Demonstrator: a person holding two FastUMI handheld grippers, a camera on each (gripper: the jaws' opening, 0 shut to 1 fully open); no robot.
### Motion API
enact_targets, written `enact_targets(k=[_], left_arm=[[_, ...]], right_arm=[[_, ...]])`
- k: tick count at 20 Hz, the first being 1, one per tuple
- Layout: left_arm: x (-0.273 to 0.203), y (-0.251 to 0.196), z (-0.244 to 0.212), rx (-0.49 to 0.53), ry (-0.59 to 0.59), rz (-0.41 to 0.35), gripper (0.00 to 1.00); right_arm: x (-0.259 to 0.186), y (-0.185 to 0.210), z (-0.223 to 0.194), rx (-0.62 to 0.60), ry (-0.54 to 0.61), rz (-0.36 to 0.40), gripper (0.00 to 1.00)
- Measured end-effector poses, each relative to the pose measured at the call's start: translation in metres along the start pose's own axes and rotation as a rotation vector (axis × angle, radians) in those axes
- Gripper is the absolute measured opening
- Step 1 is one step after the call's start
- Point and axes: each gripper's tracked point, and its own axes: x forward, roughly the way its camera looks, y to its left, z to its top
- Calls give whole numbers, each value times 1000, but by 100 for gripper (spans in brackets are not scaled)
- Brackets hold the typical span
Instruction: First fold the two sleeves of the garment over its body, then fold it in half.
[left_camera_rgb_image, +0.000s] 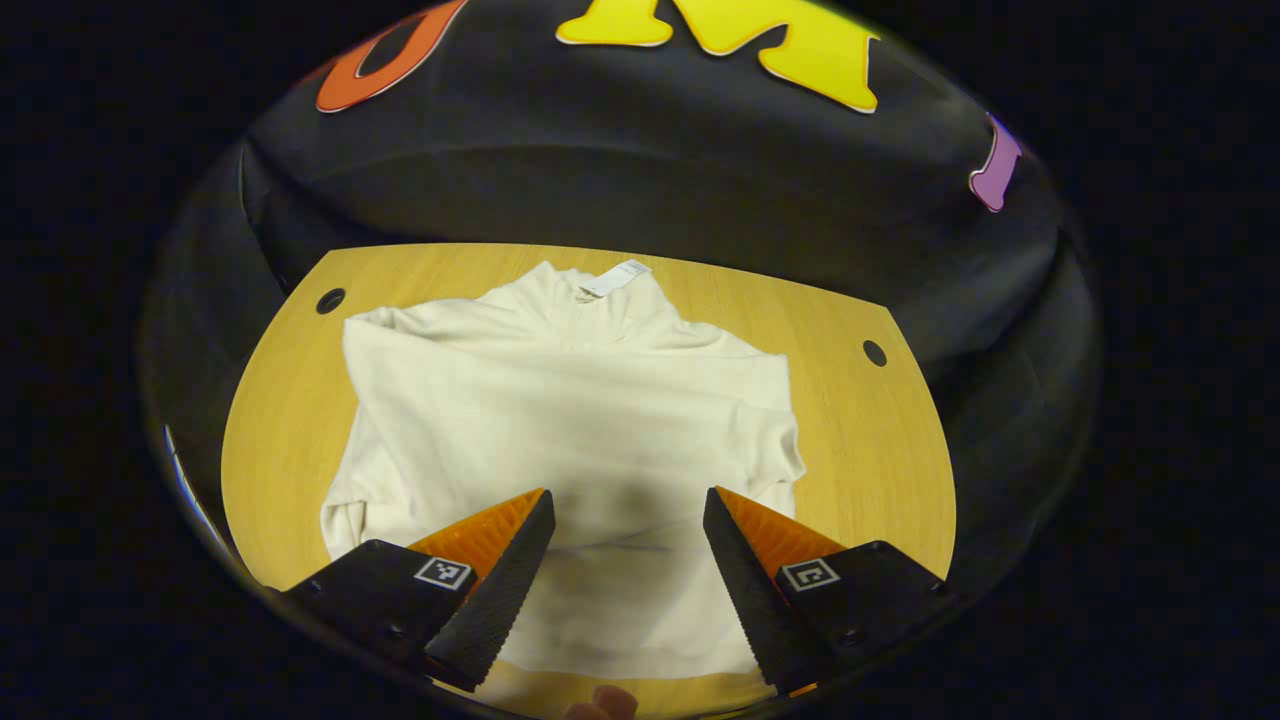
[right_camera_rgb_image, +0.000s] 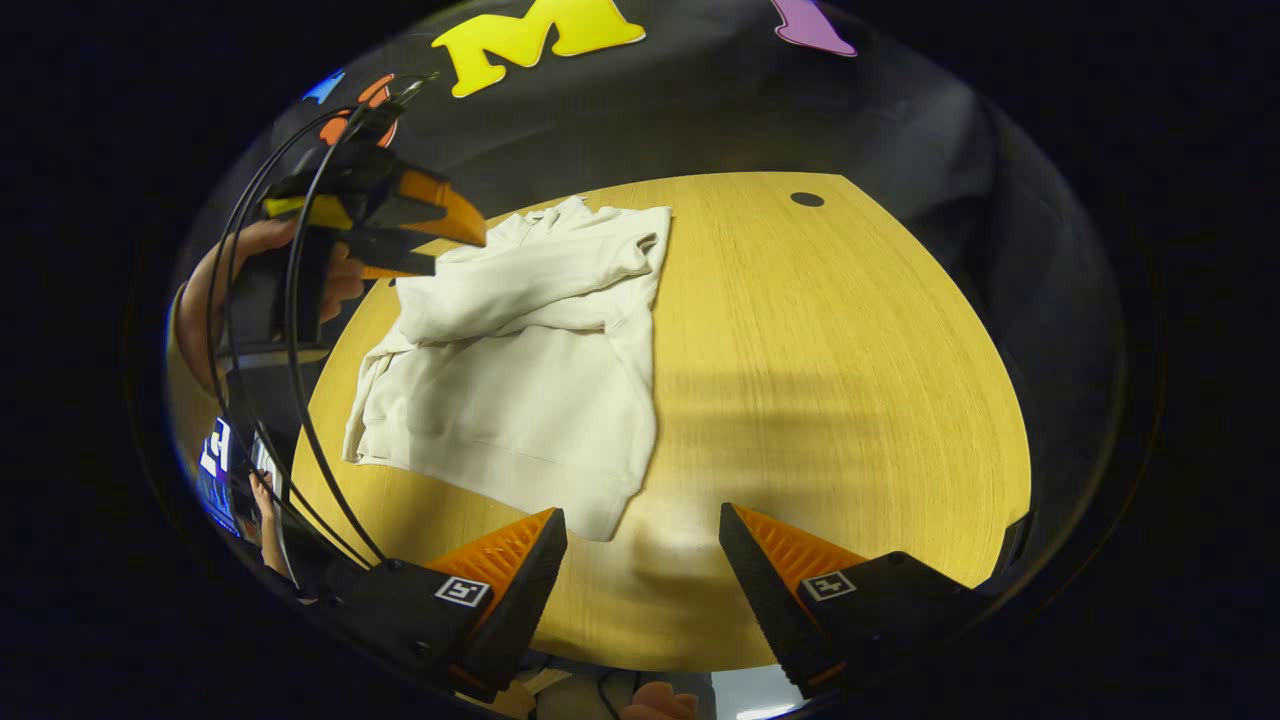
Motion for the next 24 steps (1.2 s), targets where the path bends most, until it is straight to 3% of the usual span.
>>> enact_targets(k=[6,9,12,16,19,24], left_arm=[[-36,95,-79,9,64,106,96],[-57,130,-118,-18,112,156,100],[-80,149,-145,-53,152,191,96],[-100,164,-158,-85,185,242,96],[-107,151,-158,-98,235,218,96],[-124,123,-138,-95,275,212,96]], right_arm=[[18,43,-13,0,50,10,96],[31,50,-14,-28,74,-13,96],[44,49,-10,-25,88,-69,96],[61,43,-6,-6,123,-125,96],[68,31,-5,-30,136,-190,96],[80,27,-16,0,187,-219,96]])
